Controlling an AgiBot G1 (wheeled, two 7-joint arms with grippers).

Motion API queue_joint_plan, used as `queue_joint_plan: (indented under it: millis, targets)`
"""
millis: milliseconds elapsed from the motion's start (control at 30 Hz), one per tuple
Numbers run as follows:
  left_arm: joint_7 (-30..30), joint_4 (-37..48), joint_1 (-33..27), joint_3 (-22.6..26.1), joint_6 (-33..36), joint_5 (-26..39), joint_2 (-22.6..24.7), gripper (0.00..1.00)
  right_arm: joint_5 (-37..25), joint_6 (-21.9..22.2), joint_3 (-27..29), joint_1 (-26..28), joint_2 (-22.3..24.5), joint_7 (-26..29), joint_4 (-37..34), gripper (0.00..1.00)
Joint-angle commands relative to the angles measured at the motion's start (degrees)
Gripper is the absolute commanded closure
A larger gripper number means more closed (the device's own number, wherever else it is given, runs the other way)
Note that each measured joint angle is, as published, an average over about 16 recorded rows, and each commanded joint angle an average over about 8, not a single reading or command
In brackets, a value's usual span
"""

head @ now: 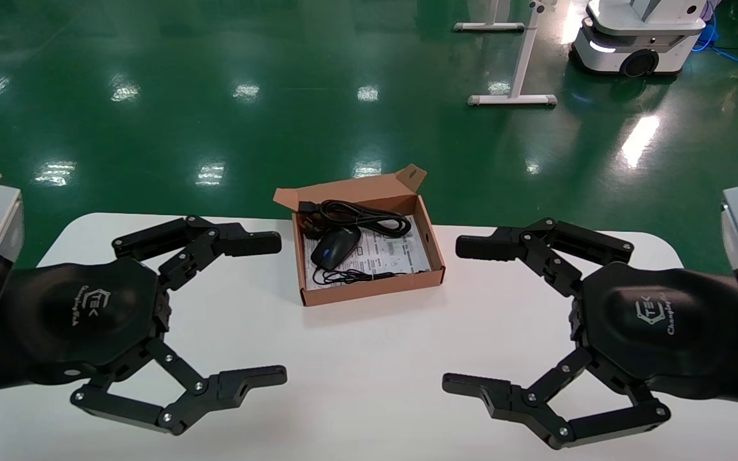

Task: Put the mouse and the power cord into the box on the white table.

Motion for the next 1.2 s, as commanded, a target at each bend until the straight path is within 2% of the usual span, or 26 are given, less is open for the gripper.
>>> queue_joint_plan:
  millis: [33,1200]
  targets:
    - [0.01,0.01,-0.01,0.01,-0.01,0.01,0.01,0.0,-0.01,0.01,-0.01,0.01,-0.01,-0.01,-0.01,0.0]
    - [0.04,0.08,-0.06,0.04,-0.03,0.05,0.05,0.0,-0.05,0.02,-0.02,0.05,-0.03,-0.05,-0.09,0.0]
